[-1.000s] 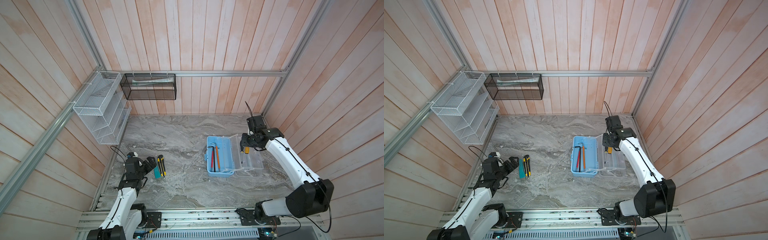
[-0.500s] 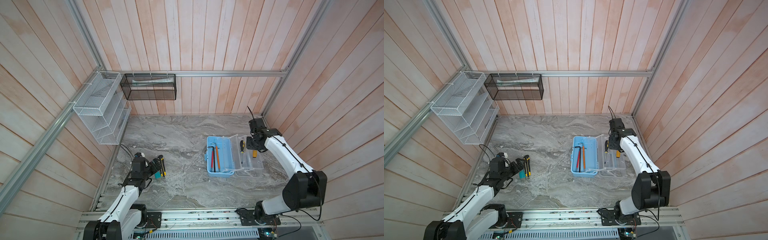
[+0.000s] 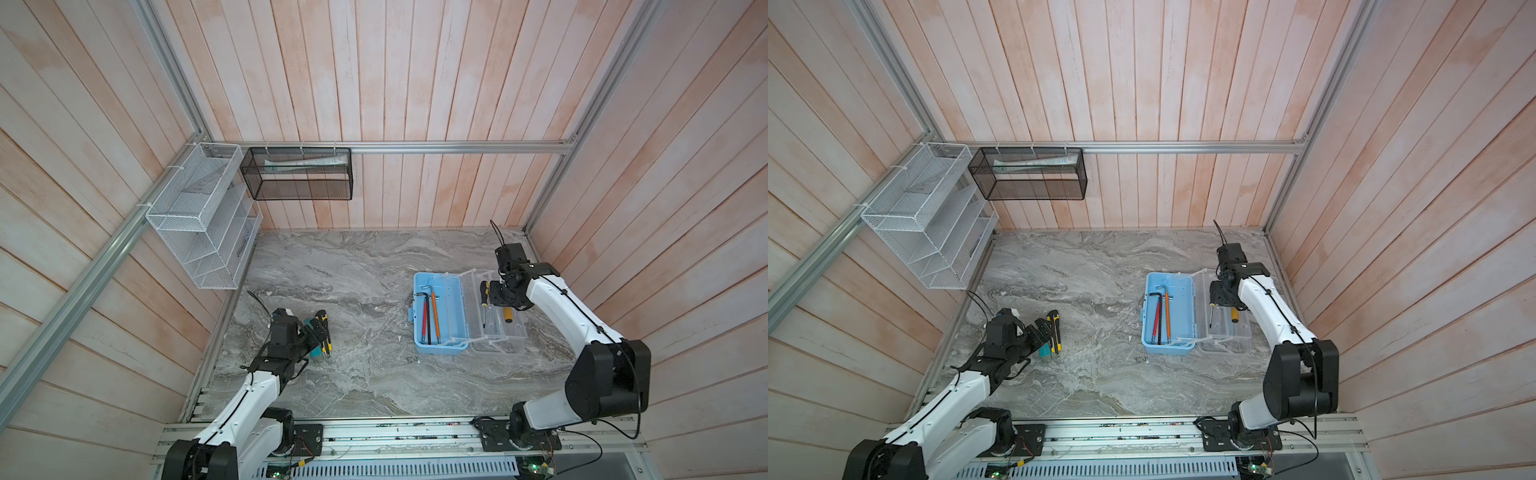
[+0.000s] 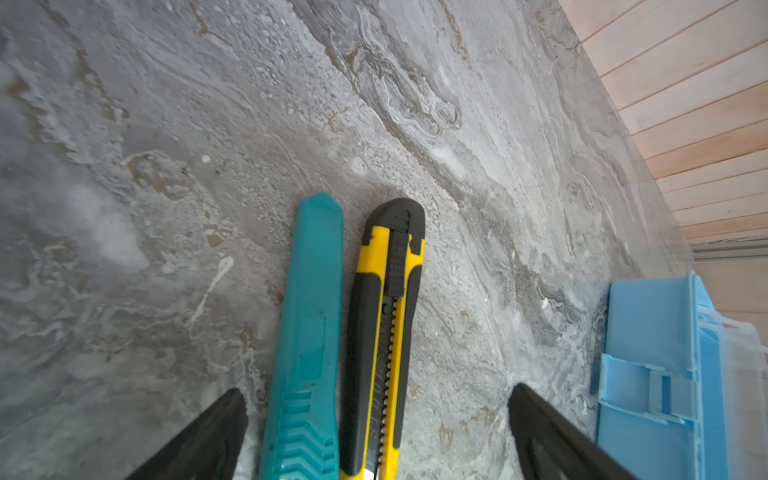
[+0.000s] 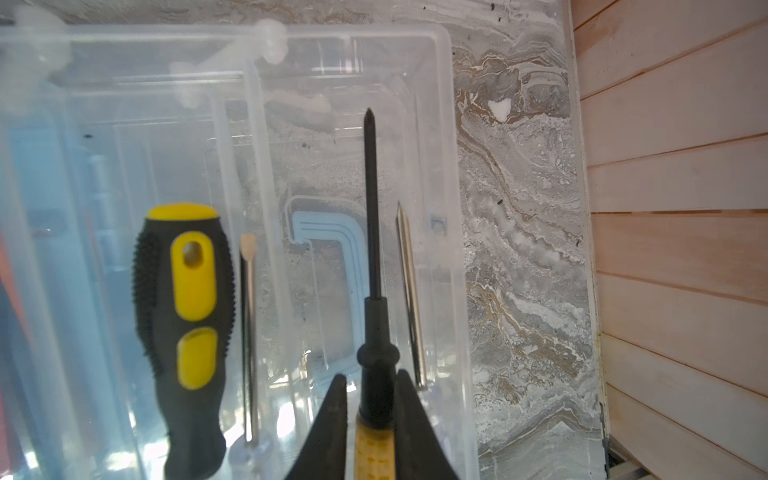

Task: Pack the tool kit
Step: 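Release the screwdriver into the lid and return the right gripper to the box cutters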

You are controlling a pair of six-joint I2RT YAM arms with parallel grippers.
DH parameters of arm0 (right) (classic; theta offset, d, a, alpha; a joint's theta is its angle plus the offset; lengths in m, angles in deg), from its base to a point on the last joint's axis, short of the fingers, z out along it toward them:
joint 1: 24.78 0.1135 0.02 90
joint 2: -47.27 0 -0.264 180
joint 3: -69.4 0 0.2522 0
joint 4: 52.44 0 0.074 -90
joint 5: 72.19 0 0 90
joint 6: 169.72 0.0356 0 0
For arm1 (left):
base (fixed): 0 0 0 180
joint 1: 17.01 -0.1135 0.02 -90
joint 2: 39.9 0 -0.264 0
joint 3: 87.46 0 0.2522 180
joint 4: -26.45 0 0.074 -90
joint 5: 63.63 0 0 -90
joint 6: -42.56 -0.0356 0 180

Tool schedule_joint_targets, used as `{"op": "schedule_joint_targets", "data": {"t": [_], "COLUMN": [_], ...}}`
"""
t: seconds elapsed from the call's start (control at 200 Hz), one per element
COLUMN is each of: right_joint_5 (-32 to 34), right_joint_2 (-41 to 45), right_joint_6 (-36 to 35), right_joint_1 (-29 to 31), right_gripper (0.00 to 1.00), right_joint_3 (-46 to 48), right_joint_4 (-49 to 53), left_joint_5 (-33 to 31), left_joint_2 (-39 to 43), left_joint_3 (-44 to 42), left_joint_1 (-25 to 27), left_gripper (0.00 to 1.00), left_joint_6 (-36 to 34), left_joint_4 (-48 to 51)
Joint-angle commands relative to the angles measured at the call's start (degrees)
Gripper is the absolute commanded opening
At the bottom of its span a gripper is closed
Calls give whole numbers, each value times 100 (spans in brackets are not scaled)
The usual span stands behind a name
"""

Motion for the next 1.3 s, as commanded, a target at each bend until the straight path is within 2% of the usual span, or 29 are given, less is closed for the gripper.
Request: {"op": "schedule_joint_targets", "data": {"t": [0.0, 0.14, 0.31, 0.55, 0.665, 0.81, 0.87, 1.085, 1.215, 1.295], "right_joint_5": [-103, -360, -629, -1534, -2157, -2645, -2868, -3087, -3089, -2812], "right_joint_2": [-3, 123, 232, 133, -67, -690, -989, -2487, -3455, -3989], "right_joint_6": [-91, -166, -329, -53, -112, -478, -576, -688, -603, -636], "right_joint_1": [14, 87, 606, 1327, 1858, 2774, 3150, 4282, 4642, 4836], "right_gripper": [24, 28, 30, 31, 36, 42, 45, 52, 53, 54], "right_joint_3": [-199, -506, -774, -963, -958, -1100, -1144, -2056, -2852, -3466], "right_joint_4": [61, -29, -372, -954, -1446, -1971, -2305, -2795, -2765, -2479], "left_joint_5": [-182, -273, -270, -309, -364, -1403, -1609, -1452, -1395, -1267], "left_joint_2": [29, 2, -36, -63, -48, 349, 629, 1402, 1625, 1726], "left_joint_3": [-75, -114, -222, -294, -200, 321, 433, 651, 692, 662], "left_joint_1": [146, 346, 481, 762, 813, 786, 668, -241, -590, -717], "left_gripper": [100, 100, 100, 100, 100, 100, 100, 100, 100, 100], "left_joint_6": [228, 316, 405, 494, 429, 229, 87, -246, -359, -350], "left_joint_4": [-15, -47, -213, -529, -536, 647, 912, 1691, 1976, 2003]}}
